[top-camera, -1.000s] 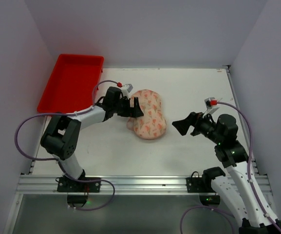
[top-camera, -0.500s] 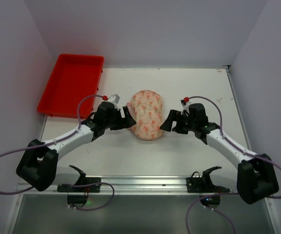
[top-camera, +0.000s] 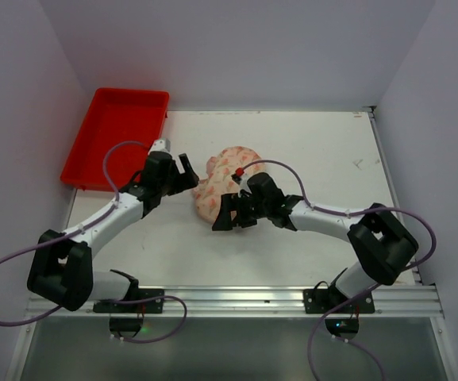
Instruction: Unzip the laundry bag and remove the bra
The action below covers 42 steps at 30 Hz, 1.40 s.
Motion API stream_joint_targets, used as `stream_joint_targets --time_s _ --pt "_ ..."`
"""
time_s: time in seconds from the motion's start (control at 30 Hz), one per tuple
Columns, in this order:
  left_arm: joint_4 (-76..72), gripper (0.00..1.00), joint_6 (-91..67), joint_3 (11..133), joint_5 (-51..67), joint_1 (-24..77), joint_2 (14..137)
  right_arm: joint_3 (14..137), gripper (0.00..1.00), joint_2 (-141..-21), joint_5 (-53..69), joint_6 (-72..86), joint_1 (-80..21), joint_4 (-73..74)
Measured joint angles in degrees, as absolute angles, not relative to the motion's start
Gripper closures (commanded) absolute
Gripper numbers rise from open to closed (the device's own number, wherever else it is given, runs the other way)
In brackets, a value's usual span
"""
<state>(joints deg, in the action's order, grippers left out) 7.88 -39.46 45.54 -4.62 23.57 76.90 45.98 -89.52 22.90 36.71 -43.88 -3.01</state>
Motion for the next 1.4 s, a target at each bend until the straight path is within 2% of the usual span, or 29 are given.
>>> stream_joint_targets --time_s 0.13,0.23,0.5,0.63,0.73,0.87,1.0,1.17,1.3,1.4 --pt "9.0 0.07 -37.3 49.3 -5.3 22.2 76.6 47.5 0.12 -87.7 21.9 36.4 -43.8 -2.5" --pt "9.7 0.05 -35.6 56.3 -4.6 23.1 81.1 46.5 0.1 -81.3 18.1 36.1 -42.3 0.4" --pt "11.8 0.05 -29.9 87.2 -5.1 29.8 106.9 42.5 0.07 -62.2 8.4 36.2 -29.3 7.4" --pt "12.2 0.05 -24.3 99.6 -6.2 32.7 119.2 38.8 0.07 -55.2 7.2 36.7 -28.2 11.4" --pt "12.7 0.06 -19.7 103.9 -5.8 34.4 125.6 36.5 0.06 -50.6 7.0 37.3 -28.2 13.6" --pt "13.4 0.08 -11.9 102.5 -4.4 37.2 128.9 32.9 0.06 -42.6 5.4 37.8 -28.2 15.9" --pt "9.1 0.08 -4.4 91.2 -0.4 41.9 124.4 30.7 0.05 -36.3 3.5 38.2 -28.2 17.3" --pt "6.6 0.02 -4.1 71.3 4.0 46.3 105.1 30.5 0.03 -33.7 1.7 38.1 -28.2 18.9" --pt "7.5 0.01 -11.8 63.9 -2.5 45.6 88.6 30.5 0.03 -35.7 1.0 37.9 -28.2 19.0" --pt "10.1 0.01 -20.9 60.1 -8.4 44.8 78.0 30.8 0.04 -41.7 2.9 37.7 -28.2 18.3"
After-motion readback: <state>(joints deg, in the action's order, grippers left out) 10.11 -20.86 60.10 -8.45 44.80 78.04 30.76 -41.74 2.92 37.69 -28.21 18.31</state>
